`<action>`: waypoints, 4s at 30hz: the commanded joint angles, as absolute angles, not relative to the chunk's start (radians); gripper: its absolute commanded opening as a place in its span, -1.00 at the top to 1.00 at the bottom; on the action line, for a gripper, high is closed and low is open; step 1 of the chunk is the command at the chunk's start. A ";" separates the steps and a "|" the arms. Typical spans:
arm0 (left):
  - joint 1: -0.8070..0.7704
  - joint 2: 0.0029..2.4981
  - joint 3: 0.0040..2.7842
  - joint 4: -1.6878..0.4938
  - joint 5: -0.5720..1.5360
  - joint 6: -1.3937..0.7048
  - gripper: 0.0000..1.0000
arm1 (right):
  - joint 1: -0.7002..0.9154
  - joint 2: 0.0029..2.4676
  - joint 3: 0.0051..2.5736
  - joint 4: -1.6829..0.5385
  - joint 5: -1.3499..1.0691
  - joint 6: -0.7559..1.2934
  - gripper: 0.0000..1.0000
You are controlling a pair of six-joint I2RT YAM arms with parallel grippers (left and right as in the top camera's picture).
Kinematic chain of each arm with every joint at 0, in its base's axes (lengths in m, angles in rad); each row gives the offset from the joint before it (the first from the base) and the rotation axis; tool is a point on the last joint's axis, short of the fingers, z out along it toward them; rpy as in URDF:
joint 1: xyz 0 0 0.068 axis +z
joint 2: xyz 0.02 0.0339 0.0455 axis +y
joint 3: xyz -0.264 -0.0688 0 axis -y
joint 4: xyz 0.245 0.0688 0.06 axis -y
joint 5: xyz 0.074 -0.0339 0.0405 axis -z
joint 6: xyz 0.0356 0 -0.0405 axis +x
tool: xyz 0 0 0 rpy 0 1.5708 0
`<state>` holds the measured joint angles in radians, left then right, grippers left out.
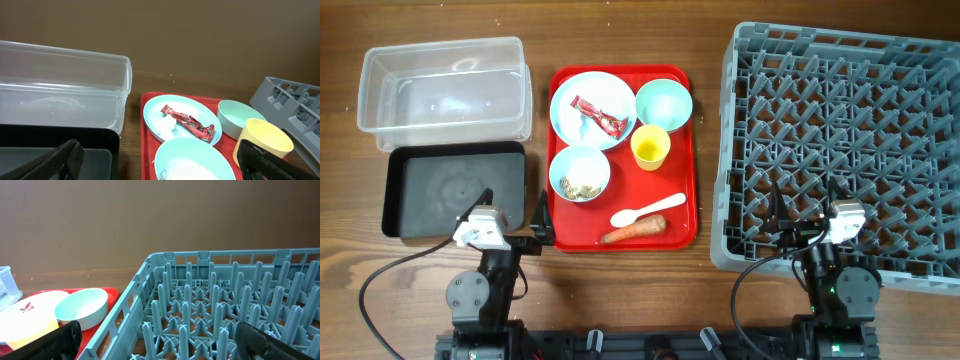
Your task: Sort waste into correct bins and load items into the dishwasher rack
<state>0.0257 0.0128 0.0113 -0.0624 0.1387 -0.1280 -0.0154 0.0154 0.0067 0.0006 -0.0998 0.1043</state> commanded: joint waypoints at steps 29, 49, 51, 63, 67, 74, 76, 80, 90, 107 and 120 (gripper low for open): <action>0.031 0.003 0.006 -0.065 0.133 -0.112 -1.00 | -0.021 0.007 0.005 0.005 -0.085 0.112 -1.00; 0.031 0.003 0.006 -0.065 0.133 -0.112 -1.00 | -0.021 0.007 0.005 0.005 -0.086 0.112 -1.00; 0.031 0.003 0.006 -0.065 0.133 -0.112 -1.00 | -0.021 0.007 0.005 0.005 -0.085 0.112 -1.00; 0.031 0.003 0.010 -0.062 0.132 -0.162 -1.00 | -0.021 0.013 0.017 -0.001 -0.089 0.135 -1.00; 0.031 0.034 0.065 -0.097 0.133 -0.166 -1.00 | -0.021 0.056 0.075 -0.079 -0.089 0.154 -0.99; 0.031 0.291 0.306 -0.252 0.132 -0.165 -1.00 | -0.021 0.280 0.278 -0.138 -0.089 0.157 -0.99; 0.031 0.394 0.395 -0.303 0.133 -0.165 -1.00 | -0.021 0.366 0.366 -0.182 -0.089 0.157 -0.99; 0.031 0.625 0.646 -0.508 0.133 -0.165 -1.00 | -0.021 0.558 0.579 -0.355 -0.089 0.157 -0.99; 0.030 0.997 1.122 -1.018 0.133 -0.165 -1.00 | -0.021 0.899 0.944 -0.735 -0.135 0.027 -0.99; -0.065 1.287 1.156 -0.621 0.183 -0.166 -0.89 | -0.021 0.950 0.963 -0.779 -0.150 0.078 -0.99; -0.201 1.808 1.156 -0.336 0.076 -0.164 -0.72 | -0.021 0.950 0.963 -0.778 -0.149 0.078 -0.99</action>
